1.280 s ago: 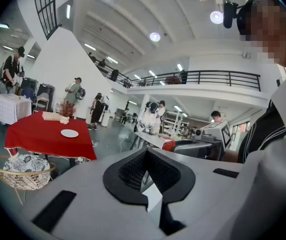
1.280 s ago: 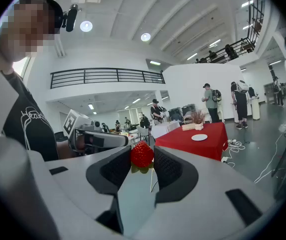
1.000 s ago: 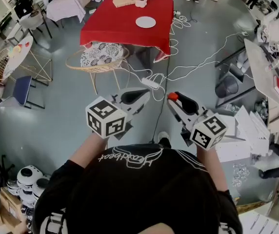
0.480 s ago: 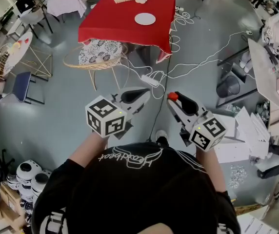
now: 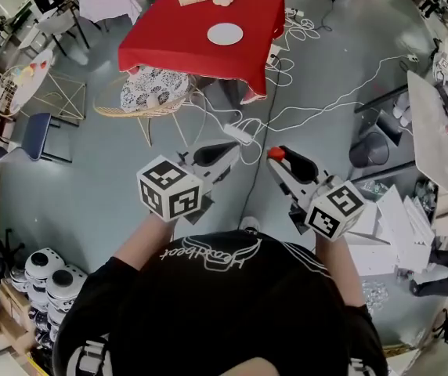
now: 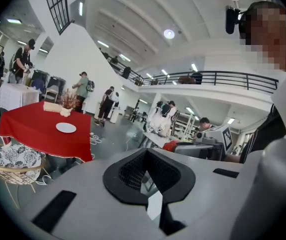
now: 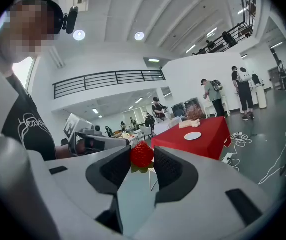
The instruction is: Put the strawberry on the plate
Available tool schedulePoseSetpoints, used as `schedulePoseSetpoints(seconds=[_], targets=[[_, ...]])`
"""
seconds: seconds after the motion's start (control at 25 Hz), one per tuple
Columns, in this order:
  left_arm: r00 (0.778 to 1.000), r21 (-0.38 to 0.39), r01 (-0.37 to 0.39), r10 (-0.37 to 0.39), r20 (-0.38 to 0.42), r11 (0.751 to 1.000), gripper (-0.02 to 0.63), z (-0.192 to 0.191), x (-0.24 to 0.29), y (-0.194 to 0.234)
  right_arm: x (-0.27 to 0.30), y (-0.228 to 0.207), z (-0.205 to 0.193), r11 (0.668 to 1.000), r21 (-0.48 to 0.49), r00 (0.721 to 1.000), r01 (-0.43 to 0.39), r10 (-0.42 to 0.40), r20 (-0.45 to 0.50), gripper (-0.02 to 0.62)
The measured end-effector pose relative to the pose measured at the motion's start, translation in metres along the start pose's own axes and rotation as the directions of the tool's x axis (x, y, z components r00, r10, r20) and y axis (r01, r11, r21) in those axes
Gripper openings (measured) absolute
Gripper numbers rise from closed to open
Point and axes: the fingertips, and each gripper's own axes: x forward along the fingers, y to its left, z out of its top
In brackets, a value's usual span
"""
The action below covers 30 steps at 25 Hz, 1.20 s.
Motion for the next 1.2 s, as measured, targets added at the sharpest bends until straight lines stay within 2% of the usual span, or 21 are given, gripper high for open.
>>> schedulePoseSetpoints(seconds=[0.16,0.32,0.48,0.68,0.92,1.2], targets=[[0.999,0.003,-0.042,0.042,0.002,0.999,0.006,0.011,0.035,0.005,-0.006,-0.038,0.014,0.999,0.025,0.999,-0.043,0.042,0.013,0.138],[0.997,-0.002,-0.073,0.073,0.015,0.997,0.006,0.028,0.065,0.014,-0.004,-0.079,0.026,0.997,0.006,0.997,-0.074,0.074,-0.013,0.138],[0.995,0.007,-0.097,0.097,0.024,0.995,0.006,0.03,0.073,0.014,-0.007,-0.092,0.028,0.996,0.0,0.996,-0.093,0.093,-0.009,0.138],[0.993,0.001,-0.113,0.113,0.034,0.994,0.006,0.037,0.083,0.039,0.018,-0.116,0.027,0.992,0.041,0.992,-0.121,0.122,-0.036,0.138],[0.991,0.001,-0.126,0.126,0.052,0.992,0.006,0.029,0.089,0.06,0.037,-0.128,0.023,0.989,0.035,0.989,-0.145,0.146,-0.011,0.138],[0.993,-0.035,-0.107,0.109,0.04,0.994,0.006,0.06,0.11,0.153,0.115,-0.175,0.051,0.993,0.044,0.994,-0.107,0.108,-0.023,0.138]])
